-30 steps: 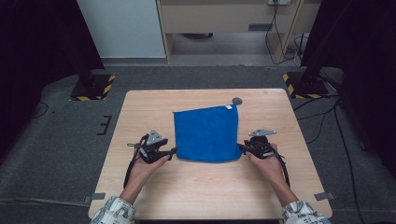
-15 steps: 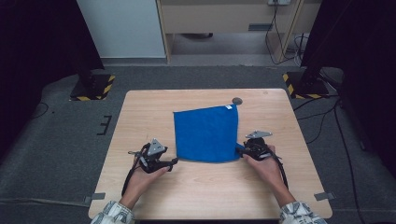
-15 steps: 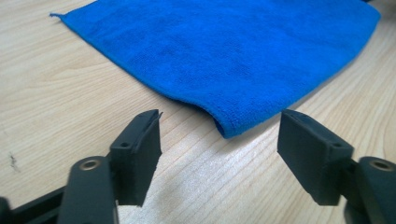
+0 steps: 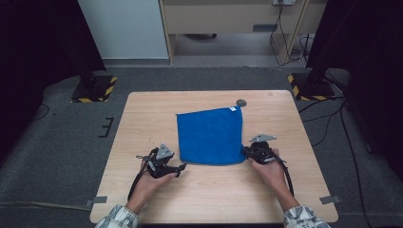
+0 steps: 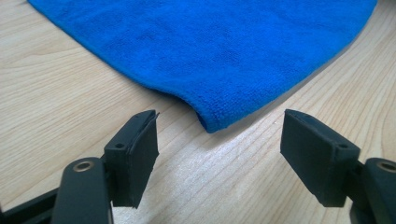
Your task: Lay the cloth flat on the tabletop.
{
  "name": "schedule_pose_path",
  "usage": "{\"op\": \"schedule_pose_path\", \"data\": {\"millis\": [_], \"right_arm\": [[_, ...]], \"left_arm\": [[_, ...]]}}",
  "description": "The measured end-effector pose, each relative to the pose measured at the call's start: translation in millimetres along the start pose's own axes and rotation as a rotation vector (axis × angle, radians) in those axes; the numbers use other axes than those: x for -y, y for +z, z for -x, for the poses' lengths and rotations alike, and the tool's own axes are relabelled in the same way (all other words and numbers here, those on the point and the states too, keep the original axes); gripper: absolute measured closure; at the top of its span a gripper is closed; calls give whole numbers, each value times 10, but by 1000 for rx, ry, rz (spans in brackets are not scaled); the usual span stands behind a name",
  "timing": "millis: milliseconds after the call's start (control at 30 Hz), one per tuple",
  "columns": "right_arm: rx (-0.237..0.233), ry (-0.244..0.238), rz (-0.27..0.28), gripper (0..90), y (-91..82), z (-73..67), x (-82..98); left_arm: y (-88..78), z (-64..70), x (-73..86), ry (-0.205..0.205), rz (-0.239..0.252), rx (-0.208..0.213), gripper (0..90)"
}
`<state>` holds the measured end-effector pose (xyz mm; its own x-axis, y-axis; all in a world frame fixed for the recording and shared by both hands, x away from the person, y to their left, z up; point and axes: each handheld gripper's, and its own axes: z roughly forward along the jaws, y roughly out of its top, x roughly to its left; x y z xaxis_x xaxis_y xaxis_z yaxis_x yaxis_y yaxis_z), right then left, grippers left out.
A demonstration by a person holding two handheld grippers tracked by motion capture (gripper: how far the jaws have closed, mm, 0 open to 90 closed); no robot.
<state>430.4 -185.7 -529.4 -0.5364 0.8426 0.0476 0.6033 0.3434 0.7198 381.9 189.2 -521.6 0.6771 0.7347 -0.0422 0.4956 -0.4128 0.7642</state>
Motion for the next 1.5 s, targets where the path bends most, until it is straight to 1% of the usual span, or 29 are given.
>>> {"op": "schedule_pose_path", "data": {"millis": [67, 167, 267, 400, 433, 567, 700, 800, 833, 900, 1000, 1033, 1133, 1267, 1300, 1333, 1400, 1433, 1467, 1500], "right_arm": [[4, -2, -1, 834, -18, -16, 0], [4, 7, -12, 840, -58, -36, 14], [14, 12, -7, 847, -103, -38, 20], [26, 42, -7, 838, -168, -30, 39], [25, 38, -4, 840, -180, -28, 48], [32, 53, -1, 850, -256, -44, 63], [39, 67, 0, 857, -327, -69, 84], [41, 68, -2, 861, -373, -91, 99], [44, 60, -1, 862, -383, -94, 105], [46, 65, -5, 860, -412, -114, 119], [40, 65, -15, 858, -456, -168, 143], [42, 56, -19, 857, -462, -179, 150], [37, 60, -41, 853, -492, -235, 186], [21, 68, -48, 853, -546, -285, 224], [14, 67, -54, 843, -556, -299, 233], [22, 60, -50, 816, -565, -308, 243], [32, 60, -35, 729, -581, -311, 236], [50, 55, -17, 663, -590, -310, 223], [70, 46, 1, 624, -601, -312, 206], [69, 38, 21, 598, -614, -318, 187]], "left_arm": [[16, 7, 5, 4, -9, 6, 294], [30, 3, 3, 6, -14, 5, 336], [42, -3, 5, 6, -18, 11, 386], [56, -1, 2, 4, -21, 11, 438], [61, 0, 0, 6, -24, 9, 448], [82, -15, -5, 10, -28, 4, 514], [87, -35, -4, 4, -25, -2, 566], [94, -43, -7, 8, -23, -9, 602], [97, -45, -11, 7, -27, -12, 616], [102, -51, -22, 13, -32, -15, 633], [110, -55, -36, 15, -36, -23, 663], [110, -58, -40, 16, -36, -24, 670], [111, -71, -42, 21, -39, -27, 702], [119, -92, -49, 21, -40, -25, 737], [119, -96, -56, 23, -40, -23, 747], [117, -97, -61, 26, -42, -24, 757], [110, -97, -68, 32, -41, -23, 772], [106, -96, -71, 33, -40, -22, 776], [101, -95, -73, 32, -38, -22, 777], [95, -96, -75, 33, -38, -22, 776]]}}
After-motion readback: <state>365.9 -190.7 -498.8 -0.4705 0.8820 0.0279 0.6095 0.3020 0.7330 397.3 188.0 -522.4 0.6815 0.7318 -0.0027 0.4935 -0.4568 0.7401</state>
